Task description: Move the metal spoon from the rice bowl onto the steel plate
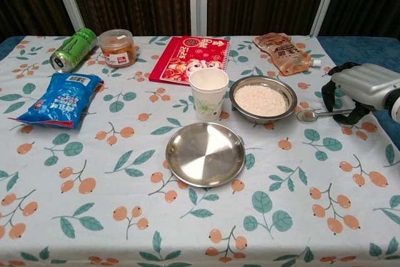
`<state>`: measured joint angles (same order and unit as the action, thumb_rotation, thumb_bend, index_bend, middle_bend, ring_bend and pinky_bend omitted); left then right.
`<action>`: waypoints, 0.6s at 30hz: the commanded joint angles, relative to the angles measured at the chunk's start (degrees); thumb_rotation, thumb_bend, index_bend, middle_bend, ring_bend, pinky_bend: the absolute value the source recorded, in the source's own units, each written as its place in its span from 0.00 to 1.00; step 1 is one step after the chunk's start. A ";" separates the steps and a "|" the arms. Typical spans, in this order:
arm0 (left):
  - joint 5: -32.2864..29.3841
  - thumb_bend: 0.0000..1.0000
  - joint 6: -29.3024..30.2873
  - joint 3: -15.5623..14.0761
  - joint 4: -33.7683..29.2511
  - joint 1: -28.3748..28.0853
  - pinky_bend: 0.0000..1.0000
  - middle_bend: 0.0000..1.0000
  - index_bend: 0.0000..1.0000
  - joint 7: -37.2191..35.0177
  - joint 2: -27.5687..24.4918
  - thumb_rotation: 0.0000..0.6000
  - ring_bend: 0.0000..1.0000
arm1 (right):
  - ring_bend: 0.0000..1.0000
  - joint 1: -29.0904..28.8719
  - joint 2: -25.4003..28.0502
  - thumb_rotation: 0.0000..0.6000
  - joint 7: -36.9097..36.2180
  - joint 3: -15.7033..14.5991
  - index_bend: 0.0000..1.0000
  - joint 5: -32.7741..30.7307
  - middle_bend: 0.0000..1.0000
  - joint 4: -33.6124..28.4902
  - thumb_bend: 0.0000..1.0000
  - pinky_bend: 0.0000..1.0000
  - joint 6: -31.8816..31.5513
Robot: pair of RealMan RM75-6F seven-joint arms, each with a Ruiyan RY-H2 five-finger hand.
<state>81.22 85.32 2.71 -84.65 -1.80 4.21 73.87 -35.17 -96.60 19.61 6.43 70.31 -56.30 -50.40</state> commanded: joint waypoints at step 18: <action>0.70 0.05 0.77 0.20 -0.84 0.00 0.21 0.18 0.12 0.34 -0.66 1.00 0.12 | 0.17 1.12 12.69 1.00 1.46 1.41 0.56 1.78 0.52 -15.09 0.33 0.08 -4.88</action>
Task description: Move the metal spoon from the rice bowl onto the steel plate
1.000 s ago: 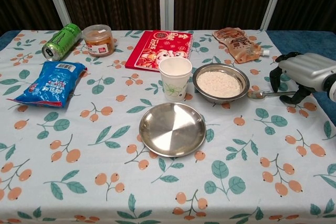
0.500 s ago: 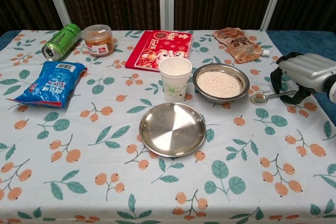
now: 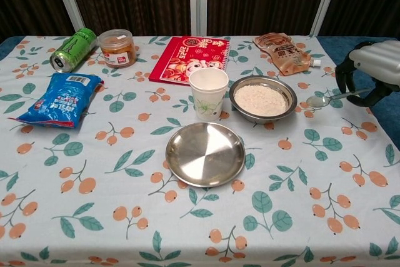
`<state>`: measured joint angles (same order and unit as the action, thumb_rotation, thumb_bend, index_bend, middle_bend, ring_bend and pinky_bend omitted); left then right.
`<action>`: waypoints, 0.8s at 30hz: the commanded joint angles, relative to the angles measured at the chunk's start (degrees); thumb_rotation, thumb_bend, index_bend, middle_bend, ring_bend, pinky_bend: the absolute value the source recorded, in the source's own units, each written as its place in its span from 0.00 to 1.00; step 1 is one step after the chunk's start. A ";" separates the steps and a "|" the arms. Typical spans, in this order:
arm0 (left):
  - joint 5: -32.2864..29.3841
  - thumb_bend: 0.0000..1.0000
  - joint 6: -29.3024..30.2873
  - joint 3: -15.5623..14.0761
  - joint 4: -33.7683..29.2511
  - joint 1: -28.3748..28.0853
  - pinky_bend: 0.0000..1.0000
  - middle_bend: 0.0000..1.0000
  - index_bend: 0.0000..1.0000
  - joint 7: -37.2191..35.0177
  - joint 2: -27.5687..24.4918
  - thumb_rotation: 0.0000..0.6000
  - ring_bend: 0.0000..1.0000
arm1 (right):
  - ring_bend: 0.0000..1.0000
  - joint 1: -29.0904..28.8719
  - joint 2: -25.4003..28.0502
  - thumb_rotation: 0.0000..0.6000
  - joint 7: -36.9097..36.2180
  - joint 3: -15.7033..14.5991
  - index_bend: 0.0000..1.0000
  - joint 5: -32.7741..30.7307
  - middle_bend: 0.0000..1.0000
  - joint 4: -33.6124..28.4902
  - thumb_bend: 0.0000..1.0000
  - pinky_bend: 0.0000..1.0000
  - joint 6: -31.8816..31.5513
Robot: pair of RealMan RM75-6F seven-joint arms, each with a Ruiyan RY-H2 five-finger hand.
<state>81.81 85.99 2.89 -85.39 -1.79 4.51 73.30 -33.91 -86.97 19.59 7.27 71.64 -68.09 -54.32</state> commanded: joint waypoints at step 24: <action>-0.01 0.06 0.32 -0.29 1.75 0.64 0.21 0.18 0.12 -2.35 0.62 1.00 0.12 | 0.17 -16.34 -1.40 1.00 29.69 0.85 0.58 -11.96 0.52 -4.42 0.33 0.10 10.31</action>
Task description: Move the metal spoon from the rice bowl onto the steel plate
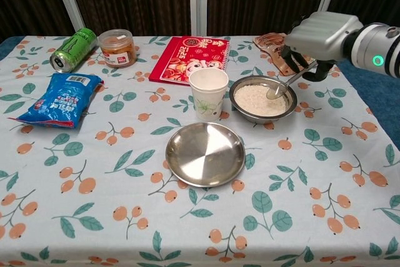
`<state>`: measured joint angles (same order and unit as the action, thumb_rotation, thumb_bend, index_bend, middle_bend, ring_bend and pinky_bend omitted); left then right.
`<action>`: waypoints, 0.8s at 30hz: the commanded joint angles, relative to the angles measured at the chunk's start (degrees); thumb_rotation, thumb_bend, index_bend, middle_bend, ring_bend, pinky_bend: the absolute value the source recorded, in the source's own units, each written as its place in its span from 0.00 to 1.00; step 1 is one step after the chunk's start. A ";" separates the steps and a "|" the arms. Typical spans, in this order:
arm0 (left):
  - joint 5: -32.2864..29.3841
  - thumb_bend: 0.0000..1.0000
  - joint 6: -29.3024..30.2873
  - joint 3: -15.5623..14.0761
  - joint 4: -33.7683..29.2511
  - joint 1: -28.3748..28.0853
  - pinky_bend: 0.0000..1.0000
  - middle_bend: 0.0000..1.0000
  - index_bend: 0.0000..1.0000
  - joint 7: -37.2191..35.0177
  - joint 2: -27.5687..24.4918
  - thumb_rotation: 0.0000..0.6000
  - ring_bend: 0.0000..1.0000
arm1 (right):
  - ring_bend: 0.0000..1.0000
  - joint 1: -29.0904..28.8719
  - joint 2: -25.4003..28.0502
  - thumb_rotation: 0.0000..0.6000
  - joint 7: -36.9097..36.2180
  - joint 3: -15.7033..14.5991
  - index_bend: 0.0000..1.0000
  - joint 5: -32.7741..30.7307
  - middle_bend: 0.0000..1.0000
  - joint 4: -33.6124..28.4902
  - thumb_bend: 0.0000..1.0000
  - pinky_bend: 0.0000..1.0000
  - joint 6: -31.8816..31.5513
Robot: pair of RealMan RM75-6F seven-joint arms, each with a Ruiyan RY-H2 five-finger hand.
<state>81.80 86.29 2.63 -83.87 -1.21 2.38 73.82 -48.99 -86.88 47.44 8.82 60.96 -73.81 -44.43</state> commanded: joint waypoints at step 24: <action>-0.14 0.06 0.04 0.12 2.01 0.52 0.21 0.18 0.12 -1.70 0.83 1.00 0.12 | 0.17 -2.22 -0.43 1.00 1.19 -2.62 0.59 -3.59 0.52 -1.39 0.33 0.10 -5.00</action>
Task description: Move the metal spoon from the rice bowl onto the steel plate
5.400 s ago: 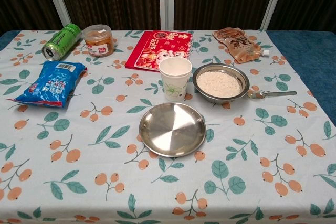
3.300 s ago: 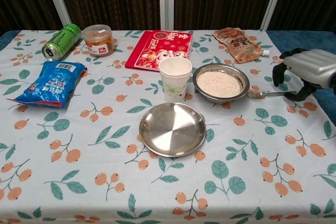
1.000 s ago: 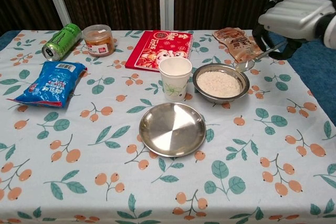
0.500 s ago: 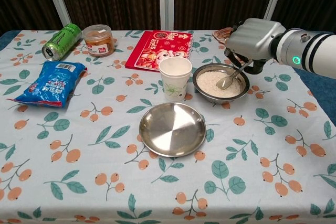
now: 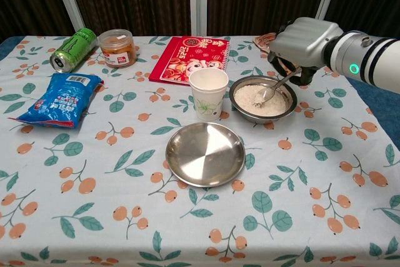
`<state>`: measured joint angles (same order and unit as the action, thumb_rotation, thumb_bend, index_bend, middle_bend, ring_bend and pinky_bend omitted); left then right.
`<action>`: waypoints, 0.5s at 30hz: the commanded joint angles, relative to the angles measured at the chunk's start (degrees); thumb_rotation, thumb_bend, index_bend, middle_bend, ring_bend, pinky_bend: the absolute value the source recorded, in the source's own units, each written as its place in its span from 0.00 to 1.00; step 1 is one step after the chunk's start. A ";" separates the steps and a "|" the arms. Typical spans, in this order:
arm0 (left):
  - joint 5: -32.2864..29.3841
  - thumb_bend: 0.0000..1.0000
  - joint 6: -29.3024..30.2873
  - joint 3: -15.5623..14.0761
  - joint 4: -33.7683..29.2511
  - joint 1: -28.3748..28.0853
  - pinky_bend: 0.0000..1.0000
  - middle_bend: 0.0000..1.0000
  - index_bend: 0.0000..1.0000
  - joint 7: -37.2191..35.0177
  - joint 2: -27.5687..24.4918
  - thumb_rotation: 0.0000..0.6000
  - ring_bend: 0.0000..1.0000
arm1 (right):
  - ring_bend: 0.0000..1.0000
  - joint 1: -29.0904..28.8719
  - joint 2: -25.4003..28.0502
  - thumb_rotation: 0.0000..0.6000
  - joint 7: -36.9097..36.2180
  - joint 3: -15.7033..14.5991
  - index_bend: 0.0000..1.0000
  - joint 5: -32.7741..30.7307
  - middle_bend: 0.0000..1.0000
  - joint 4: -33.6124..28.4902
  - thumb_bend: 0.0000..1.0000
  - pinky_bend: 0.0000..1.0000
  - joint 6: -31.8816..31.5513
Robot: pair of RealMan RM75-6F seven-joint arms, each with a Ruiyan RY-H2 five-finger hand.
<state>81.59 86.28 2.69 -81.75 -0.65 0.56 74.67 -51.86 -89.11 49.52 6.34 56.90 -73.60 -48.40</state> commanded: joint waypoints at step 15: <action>0.50 0.06 0.27 0.44 -2.09 -0.53 0.21 0.18 0.12 1.95 -0.93 1.00 0.12 | 0.17 0.41 7.73 1.00 -8.25 3.22 0.59 3.36 0.52 -9.17 0.33 0.10 -3.86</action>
<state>82.09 86.54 3.13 -83.82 -1.18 2.50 73.74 -51.05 -81.26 41.44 9.24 60.16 -82.49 -52.32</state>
